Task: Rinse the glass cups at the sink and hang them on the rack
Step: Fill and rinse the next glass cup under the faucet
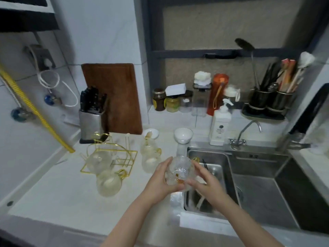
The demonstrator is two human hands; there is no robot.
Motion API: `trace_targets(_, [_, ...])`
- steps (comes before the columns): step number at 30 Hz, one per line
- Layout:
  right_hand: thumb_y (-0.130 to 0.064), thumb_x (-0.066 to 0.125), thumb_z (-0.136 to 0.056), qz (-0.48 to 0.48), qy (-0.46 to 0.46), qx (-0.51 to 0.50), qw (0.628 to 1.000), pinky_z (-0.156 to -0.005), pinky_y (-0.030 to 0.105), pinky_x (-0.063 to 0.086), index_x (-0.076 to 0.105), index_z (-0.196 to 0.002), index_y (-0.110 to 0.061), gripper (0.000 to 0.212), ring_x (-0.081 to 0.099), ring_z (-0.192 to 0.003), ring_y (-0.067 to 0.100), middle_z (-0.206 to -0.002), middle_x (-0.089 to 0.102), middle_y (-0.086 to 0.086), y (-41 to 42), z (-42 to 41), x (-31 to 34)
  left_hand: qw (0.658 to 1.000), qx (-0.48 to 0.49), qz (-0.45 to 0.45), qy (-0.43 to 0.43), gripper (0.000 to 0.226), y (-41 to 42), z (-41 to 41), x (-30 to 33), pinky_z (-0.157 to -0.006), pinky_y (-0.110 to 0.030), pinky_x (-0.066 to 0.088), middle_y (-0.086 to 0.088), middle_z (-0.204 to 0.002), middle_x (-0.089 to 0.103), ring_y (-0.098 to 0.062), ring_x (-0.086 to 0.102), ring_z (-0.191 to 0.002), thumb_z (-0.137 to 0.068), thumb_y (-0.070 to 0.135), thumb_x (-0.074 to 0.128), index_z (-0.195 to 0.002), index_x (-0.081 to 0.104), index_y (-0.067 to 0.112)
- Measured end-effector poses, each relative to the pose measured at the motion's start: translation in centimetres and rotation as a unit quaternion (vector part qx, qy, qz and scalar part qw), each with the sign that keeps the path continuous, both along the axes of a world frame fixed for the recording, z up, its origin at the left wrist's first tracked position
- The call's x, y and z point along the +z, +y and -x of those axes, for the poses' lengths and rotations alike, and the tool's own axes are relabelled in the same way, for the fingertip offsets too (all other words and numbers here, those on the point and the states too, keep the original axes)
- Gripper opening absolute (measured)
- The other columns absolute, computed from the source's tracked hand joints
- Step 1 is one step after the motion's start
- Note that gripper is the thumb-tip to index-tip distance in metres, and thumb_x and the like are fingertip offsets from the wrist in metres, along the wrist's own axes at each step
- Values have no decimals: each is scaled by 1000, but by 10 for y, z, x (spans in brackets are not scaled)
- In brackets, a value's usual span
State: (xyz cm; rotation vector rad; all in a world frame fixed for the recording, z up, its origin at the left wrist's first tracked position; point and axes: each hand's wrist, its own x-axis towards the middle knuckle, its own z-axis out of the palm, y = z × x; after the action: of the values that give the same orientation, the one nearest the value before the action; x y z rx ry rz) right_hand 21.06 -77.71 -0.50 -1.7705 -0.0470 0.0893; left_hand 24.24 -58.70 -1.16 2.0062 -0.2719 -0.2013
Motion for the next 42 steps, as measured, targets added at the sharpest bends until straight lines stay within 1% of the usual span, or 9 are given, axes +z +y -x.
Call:
trace_targets(3, [-22,74,-80,-1,1,-55,998,-82,2,44,40,-131,-41,64,48,-111,-20,-122,51,-30,-53,21,4,998,-66,-9,-9,110,-59,3,3,-116,-34,32,11,-148,29,-5,32,-138,-67,32,87,-151,17,34])
trace_targets(9, [-17,74,-80,37,4,-165,986,-87,3,39,38,-136,-34,69,44,-121,0,-134,45,-14,-130,49,12,988,-151,-16,-17,125,-157,2,1,-115,-34,32,12,-154,28,-6,32,-139,-58,52,84,-153,3,35])
trace_targets(13, [-22,77,-77,51,6,-232,971,-105,22,34,41,-134,-36,70,42,-128,4,-141,45,-9,-164,56,10,979,-202,-8,-19,124,-207,-10,-3,-114,-35,34,13,-152,32,-7,35,-137,-57,49,85,-151,4,39])
trace_targets(20, [-33,79,-70,27,13,-314,949,-106,24,36,48,-137,-27,74,48,-129,8,-140,51,-2,-208,54,8,963,-269,9,-16,124,-276,-34,-9,-113,-36,37,12,-143,39,-5,40,-132,-47,57,89,-146,19,32])
trace_targets(25, [-70,78,-51,16,32,-318,947,-111,39,39,49,-130,-44,89,50,-128,7,-139,52,-6,-246,51,-7,965,-260,27,-34,89,-315,-37,-13,-100,-33,49,21,-123,55,2,55,-114,-53,51,87,-129,41,41])
trace_targets(30, [-50,74,-66,87,53,-290,952,-102,26,43,47,-136,-33,76,52,-121,7,-130,54,-8,-292,34,-17,971,-233,45,-27,71,-352,-40,-20,-93,-37,54,14,-115,61,-7,61,-109,-59,52,87,-120,53,36])
trace_targets(34, [-77,62,-64,180,42,-238,954,-95,33,53,58,-123,-35,73,61,-107,6,-117,62,-6,-336,14,-26,981,-185,26,-44,62,-382,-43,-18,-96,-30,51,21,-117,57,-4,58,-112,-63,56,83,-116,51,51])
trace_targets(37, [-52,68,-78,201,40,-213,955,-97,30,50,58,-127,-29,55,57,-109,10,-122,55,-4,-368,2,-23,985,-161,26,-55,68,-406,-49,-20,-90,-11,46,31,-111,56,6,56,-108,-65,30,88,-104,47,67])
trace_targets(42, [-29,67,-86,227,21,-198,953,-91,20,42,62,-124,-19,39,56,-107,13,-120,53,-1,-423,-27,-23,995,-90,37,-7,69,-433,-54,-27,-82,-3,43,20,-107,60,18,55,-100,-57,16,92,-103,48,44])
